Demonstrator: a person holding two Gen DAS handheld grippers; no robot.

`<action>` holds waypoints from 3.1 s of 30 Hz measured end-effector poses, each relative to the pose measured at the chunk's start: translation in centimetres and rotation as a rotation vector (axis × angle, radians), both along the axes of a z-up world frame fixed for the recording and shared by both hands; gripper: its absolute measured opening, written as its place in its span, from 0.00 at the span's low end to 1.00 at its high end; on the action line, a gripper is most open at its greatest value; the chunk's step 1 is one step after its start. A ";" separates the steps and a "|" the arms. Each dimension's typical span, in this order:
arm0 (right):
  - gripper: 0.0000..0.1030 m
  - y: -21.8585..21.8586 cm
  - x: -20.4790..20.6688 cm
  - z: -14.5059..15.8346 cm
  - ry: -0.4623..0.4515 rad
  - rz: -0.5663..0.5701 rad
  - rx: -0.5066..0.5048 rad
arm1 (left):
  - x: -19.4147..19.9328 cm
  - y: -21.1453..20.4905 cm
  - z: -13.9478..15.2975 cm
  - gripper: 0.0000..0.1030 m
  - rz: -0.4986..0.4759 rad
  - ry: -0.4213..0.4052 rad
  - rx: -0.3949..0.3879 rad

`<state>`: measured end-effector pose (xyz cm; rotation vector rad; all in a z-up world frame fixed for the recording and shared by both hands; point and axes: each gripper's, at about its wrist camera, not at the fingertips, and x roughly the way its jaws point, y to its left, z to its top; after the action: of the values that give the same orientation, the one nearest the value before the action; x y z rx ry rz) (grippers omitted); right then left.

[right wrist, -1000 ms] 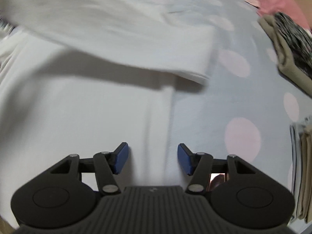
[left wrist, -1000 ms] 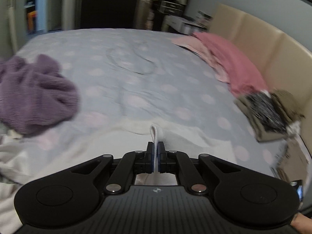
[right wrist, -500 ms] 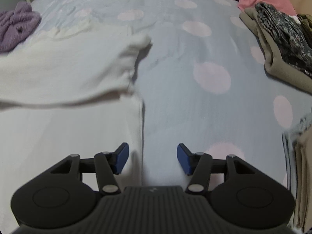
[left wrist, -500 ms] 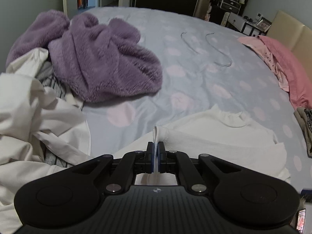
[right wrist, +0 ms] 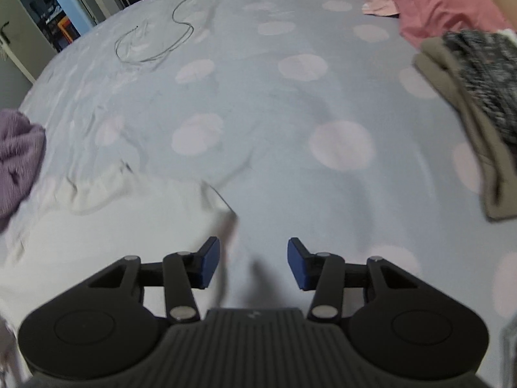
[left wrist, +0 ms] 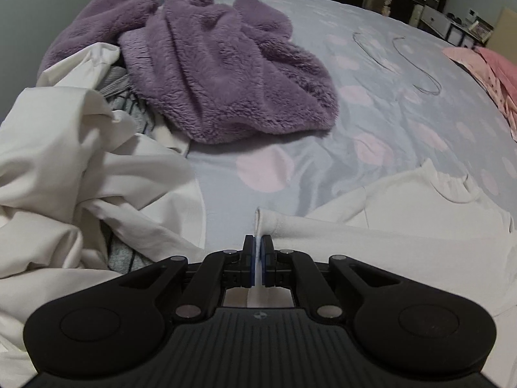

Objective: Fold clothes

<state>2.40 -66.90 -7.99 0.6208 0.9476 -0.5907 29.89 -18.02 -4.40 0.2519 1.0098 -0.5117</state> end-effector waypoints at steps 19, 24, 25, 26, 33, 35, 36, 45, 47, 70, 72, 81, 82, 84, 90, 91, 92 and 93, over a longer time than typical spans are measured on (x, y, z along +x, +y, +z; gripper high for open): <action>0.03 -1.6 4.6 -0.4 0.012 -0.065 -0.145 | -0.2 -0.8 0.1 0.01 -0.032 -0.008 -0.085; 0.03 -1.1 6.1 -1.5 0.093 -0.009 -0.211 | -0.4 -2.7 -1.3 0.02 -0.064 -0.020 -0.053; 0.04 -1.1 6.2 -1.8 0.104 -0.006 -0.208 | -0.3 -2.8 -1.7 0.02 -0.063 -0.015 -0.052; 0.05 -1.2 6.2 -2.1 0.115 -0.002 -0.206 | -0.1 -2.7 -2.0 0.02 -0.058 -0.010 -0.055; 0.26 -0.2 2.8 -0.5 0.075 0.039 -0.250 | 0.7 -1.5 -2.4 0.24 -0.016 -0.016 -0.082; 0.26 0.9 1.3 0.0 0.060 0.079 -0.246 | 0.8 -1.2 -2.5 0.25 -0.009 0.007 -0.082; 0.26 1.6 0.5 0.2 0.051 0.104 -0.240 | 0.7 -1.1 -2.5 0.26 -0.012 0.026 -0.088; 0.29 8.5 -4.2 -0.7 0.041 0.306 -0.153 | -0.9 -1.0 -3.8 0.39 -0.030 0.118 -0.087; 0.32 9.7 -4.5 -1.1 0.050 0.347 -0.158 | -1.1 -1.0 -3.8 0.39 -0.033 0.131 -0.094; 0.07 8.4 -6.2 -3.3 0.164 0.233 -0.234 | -4.2 -4.4 -3.5 0.00 -0.160 0.127 -0.024; 0.08 8.0 -6.2 -3.8 0.148 0.236 -0.183 | -3.9 -4.0 -3.9 0.00 -0.149 0.128 -0.008; 0.26 7.4 -7.1 -1.0 0.117 0.252 -0.150 | -2.6 -3.0 -2.7 0.25 -0.120 0.119 -0.084; 0.30 7.1 -7.1 -0.6 0.107 0.241 -0.148 | -2.4 -3.0 -2.4 0.28 -0.113 0.102 -0.097; 0.34 6.3 -6.9 0.2 0.092 0.213 -0.152 | -2.0 -3.2 -2.1 0.34 -0.101 0.080 -0.112; 0.34 3.3 -4.6 0.8 0.084 0.136 -0.157 | -1.0 -3.9 -2.5 0.38 -0.075 0.048 -0.110; 0.34 2.7 -4.1 0.7 0.071 0.118 -0.147 | -0.8 -4.0 -2.7 0.38 -0.071 0.044 -0.113; 0.34 2.1 -3.7 0.7 0.055 0.099 -0.135 | -0.6 -4.1 -2.9 0.38 -0.066 0.040 -0.116; 0.34 1.4 -3.2 0.7 0.039 0.080 -0.123 | -0.4 -4.2 -3.2 0.38 -0.061 0.042 -0.119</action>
<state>-0.77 -65.48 -7.27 0.4612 0.9606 -0.5865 29.48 -22.22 -7.57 0.1670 1.0105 -0.6329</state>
